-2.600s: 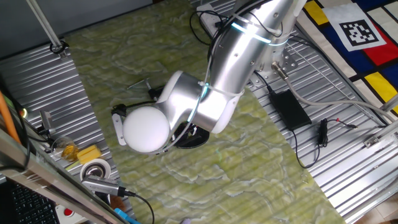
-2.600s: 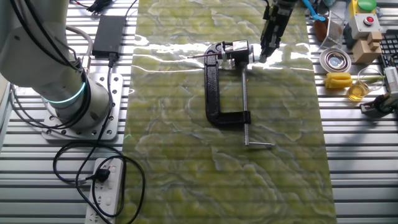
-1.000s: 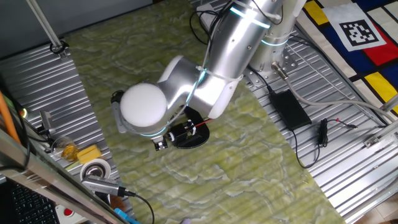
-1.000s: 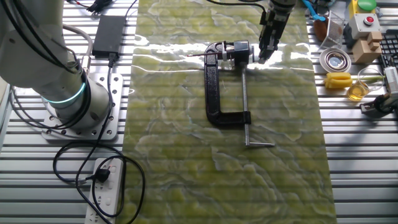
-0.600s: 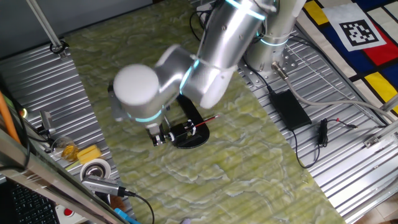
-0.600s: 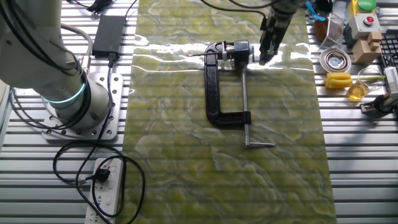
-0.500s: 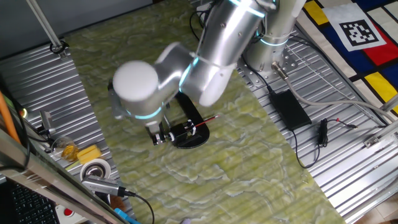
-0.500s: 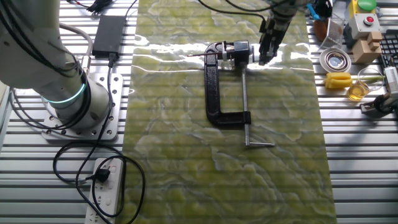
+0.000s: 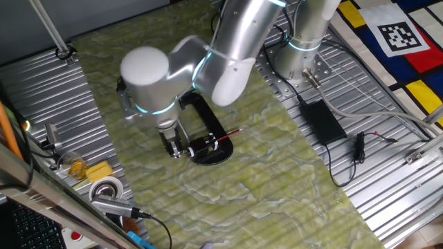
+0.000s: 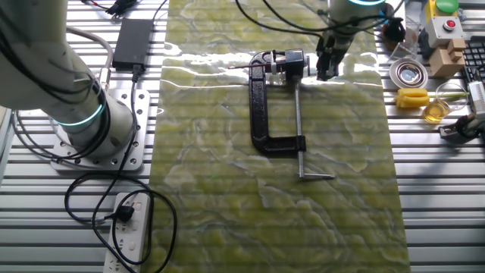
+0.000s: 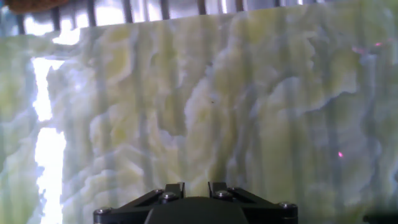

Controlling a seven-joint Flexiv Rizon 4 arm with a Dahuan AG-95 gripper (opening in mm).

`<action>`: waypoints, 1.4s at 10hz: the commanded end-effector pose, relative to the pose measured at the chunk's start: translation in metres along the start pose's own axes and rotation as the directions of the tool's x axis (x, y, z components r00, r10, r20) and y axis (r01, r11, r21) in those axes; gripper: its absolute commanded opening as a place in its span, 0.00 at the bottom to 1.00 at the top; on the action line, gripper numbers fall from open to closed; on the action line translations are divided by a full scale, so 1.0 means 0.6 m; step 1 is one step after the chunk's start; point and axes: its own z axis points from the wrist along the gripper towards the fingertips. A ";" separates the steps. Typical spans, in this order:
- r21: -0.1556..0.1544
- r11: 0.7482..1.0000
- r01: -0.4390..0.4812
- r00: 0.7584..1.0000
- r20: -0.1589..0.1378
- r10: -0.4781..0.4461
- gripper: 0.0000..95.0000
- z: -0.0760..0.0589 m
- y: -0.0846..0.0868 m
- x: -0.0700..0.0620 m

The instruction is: Sharpen the pencil with a pencil sharpener

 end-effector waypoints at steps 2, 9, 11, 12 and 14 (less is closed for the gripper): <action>0.029 0.994 0.109 0.994 -0.005 -0.108 0.20 0.005 0.006 0.001; 0.010 0.997 0.077 0.997 -0.025 -0.077 0.20 0.016 0.005 0.002; 0.003 1.000 0.017 0.999 -0.031 -0.017 0.20 0.018 0.004 0.002; 0.003 1.000 0.010 0.999 -0.033 -0.010 0.20 0.018 0.004 0.003; 0.003 1.000 -0.002 0.999 -0.036 0.002 0.00 0.021 0.004 0.004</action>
